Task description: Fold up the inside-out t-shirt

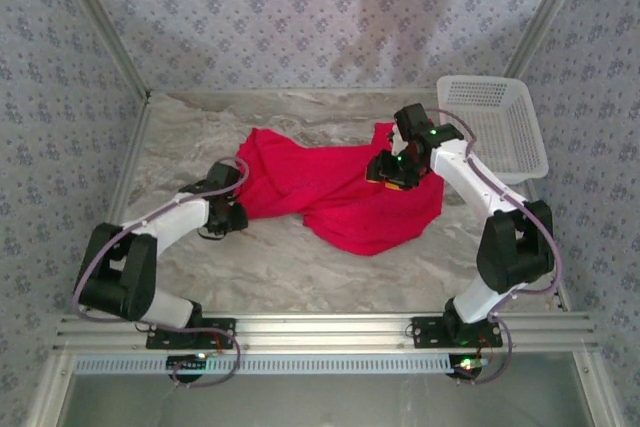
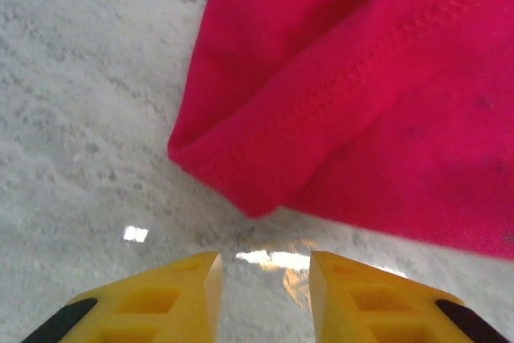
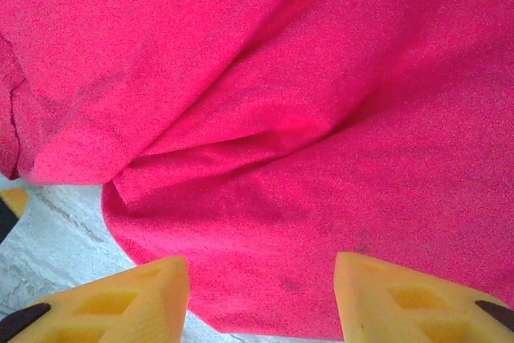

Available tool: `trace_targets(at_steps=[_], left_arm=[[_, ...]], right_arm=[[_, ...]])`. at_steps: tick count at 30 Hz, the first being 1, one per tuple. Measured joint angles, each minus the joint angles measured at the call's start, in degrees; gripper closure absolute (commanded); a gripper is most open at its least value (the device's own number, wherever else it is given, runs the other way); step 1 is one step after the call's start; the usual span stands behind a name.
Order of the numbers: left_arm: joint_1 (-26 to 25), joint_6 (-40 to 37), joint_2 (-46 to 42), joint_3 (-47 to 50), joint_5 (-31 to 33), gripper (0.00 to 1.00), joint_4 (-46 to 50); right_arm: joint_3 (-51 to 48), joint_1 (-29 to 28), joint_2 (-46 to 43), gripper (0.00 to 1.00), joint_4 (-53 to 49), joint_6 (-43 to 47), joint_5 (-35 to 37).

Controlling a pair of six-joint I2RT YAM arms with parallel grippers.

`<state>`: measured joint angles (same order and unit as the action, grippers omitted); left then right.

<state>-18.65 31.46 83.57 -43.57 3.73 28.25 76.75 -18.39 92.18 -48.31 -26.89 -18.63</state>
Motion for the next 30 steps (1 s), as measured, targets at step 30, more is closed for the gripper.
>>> trace_targets(at_steps=[30], left_arm=[[0.0,-4.4,9.0,-7.5,10.5,1.00,1.5]], right_arm=[[-1.8,5.0,-4.1,0.46,0.3,0.9,-5.9]])
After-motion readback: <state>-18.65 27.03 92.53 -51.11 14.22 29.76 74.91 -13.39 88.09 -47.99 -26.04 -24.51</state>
